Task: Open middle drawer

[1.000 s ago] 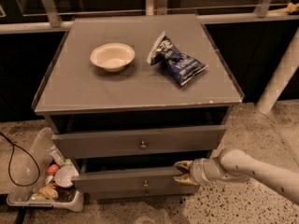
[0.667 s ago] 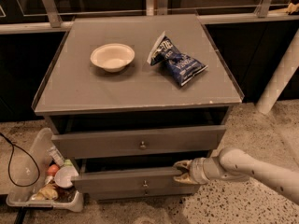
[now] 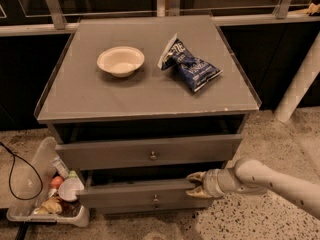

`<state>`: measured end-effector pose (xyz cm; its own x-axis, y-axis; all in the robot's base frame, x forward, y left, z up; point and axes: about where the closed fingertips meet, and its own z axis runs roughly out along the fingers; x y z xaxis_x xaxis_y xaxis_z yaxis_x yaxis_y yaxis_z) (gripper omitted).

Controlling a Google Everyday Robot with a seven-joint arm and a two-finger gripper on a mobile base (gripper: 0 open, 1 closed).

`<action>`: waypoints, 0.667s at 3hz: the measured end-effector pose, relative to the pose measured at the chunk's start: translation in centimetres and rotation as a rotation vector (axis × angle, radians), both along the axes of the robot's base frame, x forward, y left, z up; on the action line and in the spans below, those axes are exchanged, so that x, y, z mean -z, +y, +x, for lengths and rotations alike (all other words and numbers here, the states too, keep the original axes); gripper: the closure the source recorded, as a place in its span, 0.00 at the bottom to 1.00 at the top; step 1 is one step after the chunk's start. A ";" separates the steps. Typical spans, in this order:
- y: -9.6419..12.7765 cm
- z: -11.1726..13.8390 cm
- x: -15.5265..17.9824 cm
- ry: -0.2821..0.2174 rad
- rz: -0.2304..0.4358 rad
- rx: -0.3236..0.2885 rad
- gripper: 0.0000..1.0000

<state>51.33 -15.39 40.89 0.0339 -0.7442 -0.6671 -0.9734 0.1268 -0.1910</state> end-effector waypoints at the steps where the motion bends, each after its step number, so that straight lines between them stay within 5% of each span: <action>1: 0.4 -0.6 0.3 0.012 0.010 -0.021 0.11; 2: -0.4 -4.3 1.5 0.027 0.047 -0.058 0.15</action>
Offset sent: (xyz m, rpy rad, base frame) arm -0.0943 -0.0345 -0.0284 0.0870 0.0320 0.0834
